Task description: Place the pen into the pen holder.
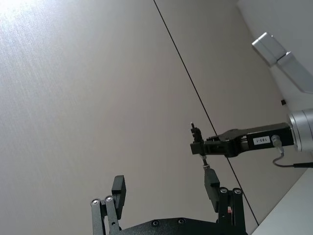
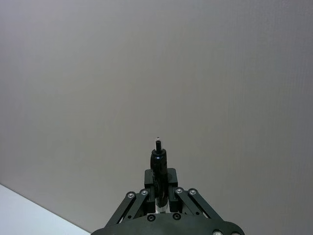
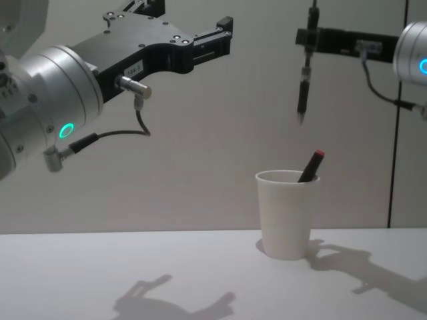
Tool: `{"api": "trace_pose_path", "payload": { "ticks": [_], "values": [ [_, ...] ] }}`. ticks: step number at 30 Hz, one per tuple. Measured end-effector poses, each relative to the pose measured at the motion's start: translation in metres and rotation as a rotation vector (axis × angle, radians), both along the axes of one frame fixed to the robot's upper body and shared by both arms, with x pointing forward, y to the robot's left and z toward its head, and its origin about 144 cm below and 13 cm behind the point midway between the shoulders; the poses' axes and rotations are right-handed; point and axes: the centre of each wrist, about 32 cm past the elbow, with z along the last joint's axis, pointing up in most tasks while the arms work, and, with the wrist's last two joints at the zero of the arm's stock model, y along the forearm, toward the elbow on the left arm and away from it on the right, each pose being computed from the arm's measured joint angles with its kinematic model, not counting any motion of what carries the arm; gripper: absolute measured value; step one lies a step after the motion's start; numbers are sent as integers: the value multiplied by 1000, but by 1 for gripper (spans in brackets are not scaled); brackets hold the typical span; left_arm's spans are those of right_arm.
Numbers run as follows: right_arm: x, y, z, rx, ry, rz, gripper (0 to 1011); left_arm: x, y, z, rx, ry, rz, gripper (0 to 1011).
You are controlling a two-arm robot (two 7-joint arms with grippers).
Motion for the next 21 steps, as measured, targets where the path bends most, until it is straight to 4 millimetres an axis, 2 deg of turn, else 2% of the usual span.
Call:
{"api": "trace_pose_path", "payload": {
  "ticks": [21],
  "values": [
    [16, 11, -30, -88, 100, 7, 131, 0, 0, 0, 0, 0, 0, 1001]
  ]
}}
